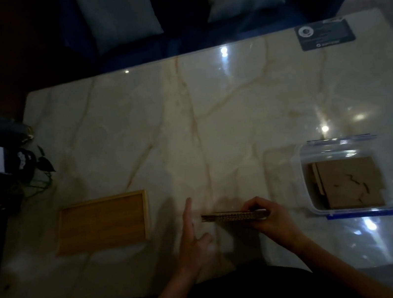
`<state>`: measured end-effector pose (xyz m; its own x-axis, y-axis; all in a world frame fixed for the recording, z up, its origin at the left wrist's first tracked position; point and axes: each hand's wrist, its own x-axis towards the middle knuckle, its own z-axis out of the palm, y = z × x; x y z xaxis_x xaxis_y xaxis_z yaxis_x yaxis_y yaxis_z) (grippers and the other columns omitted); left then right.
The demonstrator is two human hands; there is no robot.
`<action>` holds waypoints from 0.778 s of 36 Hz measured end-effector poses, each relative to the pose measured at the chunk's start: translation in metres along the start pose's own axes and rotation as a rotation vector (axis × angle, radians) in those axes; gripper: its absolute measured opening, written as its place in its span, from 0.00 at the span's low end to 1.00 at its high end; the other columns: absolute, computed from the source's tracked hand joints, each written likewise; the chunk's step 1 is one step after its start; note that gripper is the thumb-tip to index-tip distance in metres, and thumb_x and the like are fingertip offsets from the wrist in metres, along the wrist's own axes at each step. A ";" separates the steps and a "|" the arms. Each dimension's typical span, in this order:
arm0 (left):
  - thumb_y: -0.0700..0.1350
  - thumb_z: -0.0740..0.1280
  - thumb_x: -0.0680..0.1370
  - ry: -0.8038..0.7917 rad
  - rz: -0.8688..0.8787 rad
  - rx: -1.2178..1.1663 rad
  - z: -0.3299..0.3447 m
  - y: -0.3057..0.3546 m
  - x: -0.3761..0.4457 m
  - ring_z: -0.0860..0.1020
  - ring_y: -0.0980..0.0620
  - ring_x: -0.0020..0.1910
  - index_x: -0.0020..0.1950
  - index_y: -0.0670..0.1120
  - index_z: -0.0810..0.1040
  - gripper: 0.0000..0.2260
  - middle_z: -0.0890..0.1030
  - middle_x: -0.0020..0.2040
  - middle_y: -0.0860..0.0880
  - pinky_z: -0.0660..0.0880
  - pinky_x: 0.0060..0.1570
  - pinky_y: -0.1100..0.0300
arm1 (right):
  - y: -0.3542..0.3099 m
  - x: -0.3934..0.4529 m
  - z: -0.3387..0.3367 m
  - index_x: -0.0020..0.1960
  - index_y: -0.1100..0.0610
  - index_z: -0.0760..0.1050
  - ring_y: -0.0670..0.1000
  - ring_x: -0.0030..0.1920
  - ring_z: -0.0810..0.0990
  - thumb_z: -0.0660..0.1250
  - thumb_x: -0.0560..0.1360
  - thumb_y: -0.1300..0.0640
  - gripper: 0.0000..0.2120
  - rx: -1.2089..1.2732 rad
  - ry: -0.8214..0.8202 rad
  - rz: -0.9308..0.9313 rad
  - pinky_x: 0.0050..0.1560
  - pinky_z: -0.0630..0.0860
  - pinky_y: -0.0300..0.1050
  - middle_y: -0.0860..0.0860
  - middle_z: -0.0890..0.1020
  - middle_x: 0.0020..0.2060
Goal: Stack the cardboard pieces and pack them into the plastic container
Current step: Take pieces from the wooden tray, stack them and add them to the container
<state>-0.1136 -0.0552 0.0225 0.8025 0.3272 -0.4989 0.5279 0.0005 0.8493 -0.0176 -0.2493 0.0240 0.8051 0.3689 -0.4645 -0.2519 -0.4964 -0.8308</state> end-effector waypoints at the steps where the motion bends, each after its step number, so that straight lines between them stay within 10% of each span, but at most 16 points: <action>1: 0.36 0.63 0.63 0.085 -0.008 -0.009 -0.004 0.002 0.003 0.53 0.63 0.75 0.74 0.59 0.54 0.43 0.55 0.76 0.60 0.54 0.72 0.62 | 0.000 0.000 0.000 0.43 0.51 0.81 0.51 0.43 0.83 0.77 0.65 0.66 0.13 0.003 0.003 -0.001 0.50 0.78 0.55 0.50 0.84 0.39; 5: 0.24 0.60 0.66 0.333 -0.065 -0.130 0.000 0.011 0.012 0.54 0.58 0.76 0.77 0.54 0.49 0.46 0.52 0.78 0.55 0.57 0.73 0.56 | -0.002 0.000 0.003 0.44 0.53 0.81 0.49 0.43 0.83 0.76 0.65 0.67 0.13 -0.001 0.014 -0.023 0.49 0.78 0.50 0.49 0.84 0.39; 8: 0.26 0.62 0.66 0.122 -0.056 -0.116 0.021 0.012 0.008 0.68 0.64 0.67 0.76 0.48 0.55 0.42 0.64 0.71 0.60 0.70 0.63 0.64 | -0.002 -0.001 0.005 0.44 0.55 0.81 0.48 0.42 0.82 0.76 0.66 0.68 0.12 0.020 0.015 -0.027 0.47 0.77 0.48 0.51 0.84 0.39; 14: 0.27 0.65 0.68 0.006 0.076 0.101 0.023 0.001 0.014 0.70 0.71 0.59 0.60 0.54 0.67 0.29 0.72 0.60 0.56 0.65 0.56 0.78 | 0.000 0.003 0.003 0.44 0.55 0.80 0.55 0.43 0.83 0.77 0.66 0.66 0.11 0.031 0.002 0.006 0.48 0.78 0.53 0.52 0.84 0.39; 28: 0.42 0.70 0.75 0.005 0.263 0.364 -0.001 -0.005 0.020 0.78 0.59 0.43 0.47 0.60 0.72 0.13 0.79 0.42 0.56 0.76 0.47 0.60 | 0.001 -0.011 0.003 0.41 0.41 0.77 0.42 0.39 0.81 0.78 0.66 0.61 0.17 -0.061 0.141 -0.020 0.42 0.73 0.30 0.45 0.83 0.36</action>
<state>-0.1001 -0.0473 0.0087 0.9215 0.2766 -0.2725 0.3705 -0.4161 0.8305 -0.0283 -0.2513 0.0270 0.8780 0.2671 -0.3972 -0.2057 -0.5387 -0.8170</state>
